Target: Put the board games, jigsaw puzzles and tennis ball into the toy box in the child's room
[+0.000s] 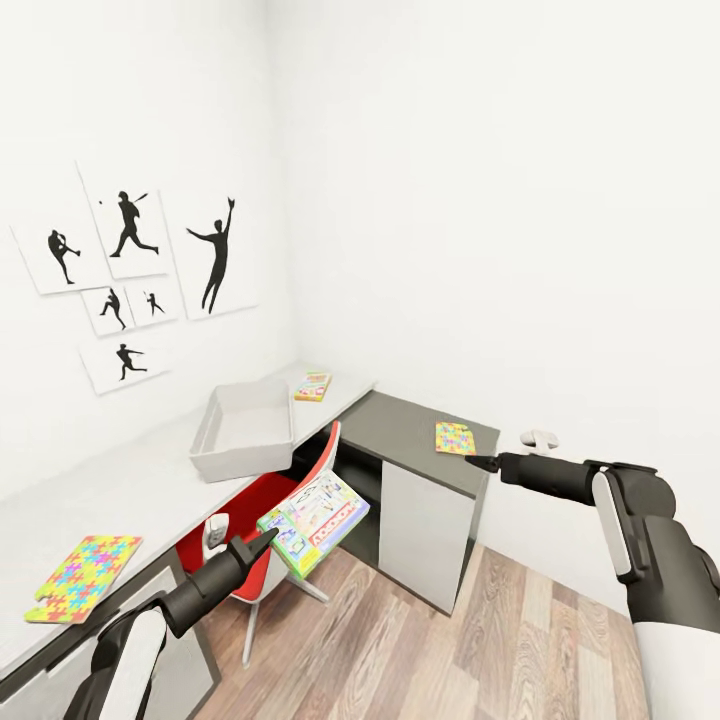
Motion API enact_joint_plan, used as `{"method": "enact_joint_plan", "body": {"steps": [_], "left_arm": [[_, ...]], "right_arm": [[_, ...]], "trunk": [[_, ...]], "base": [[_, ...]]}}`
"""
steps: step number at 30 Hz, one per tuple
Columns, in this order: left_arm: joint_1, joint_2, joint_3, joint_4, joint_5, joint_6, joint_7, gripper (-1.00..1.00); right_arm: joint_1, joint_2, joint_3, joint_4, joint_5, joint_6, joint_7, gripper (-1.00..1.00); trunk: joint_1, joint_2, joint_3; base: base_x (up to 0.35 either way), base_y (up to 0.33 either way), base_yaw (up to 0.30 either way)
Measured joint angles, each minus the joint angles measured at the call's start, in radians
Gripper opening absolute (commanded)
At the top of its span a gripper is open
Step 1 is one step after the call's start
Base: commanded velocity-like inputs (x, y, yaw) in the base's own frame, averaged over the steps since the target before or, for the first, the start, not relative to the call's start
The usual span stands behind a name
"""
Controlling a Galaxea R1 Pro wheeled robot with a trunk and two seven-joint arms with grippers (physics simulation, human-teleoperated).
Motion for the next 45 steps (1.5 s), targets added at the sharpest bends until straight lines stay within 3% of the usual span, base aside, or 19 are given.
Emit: {"method": "enact_joint_plan", "body": {"steps": [18,24,27,45], "left_arm": [[0.000,0.000,0.000,0.000,0.000,0.000,-0.001,-1.00],[0.000,0.000,0.001,0.000,0.000,0.000,0.000,-1.00],[0.000,0.000,0.001,0.000,0.000,0.000,0.000,-1.00],[0.000,0.000,0.002,0.000,0.001,0.002,-0.001,-1.00]], "right_arm": [[0.008,-0.002,0.002,-0.004,-0.001,-0.001,0.005,1.00],[0.009,-0.008,0.026,-0.047,-0.001,0.005,0.006,1.00],[0.014,-0.010,0.043,-0.068,-0.002,0.010,0.006,1.00],[0.022,-0.013,0.050,-0.080,-0.006,0.013,0.008,1.00]], "trunk": [[-0.069,0.126,0.057],[-0.092,0.168,0.075],[-0.092,0.168,0.075],[-0.092,0.168,0.075]], "base": [[0.000,0.000,0.003],[0.000,0.000,0.000],[0.000,0.000,0.000],[0.000,0.000,0.000]]}}
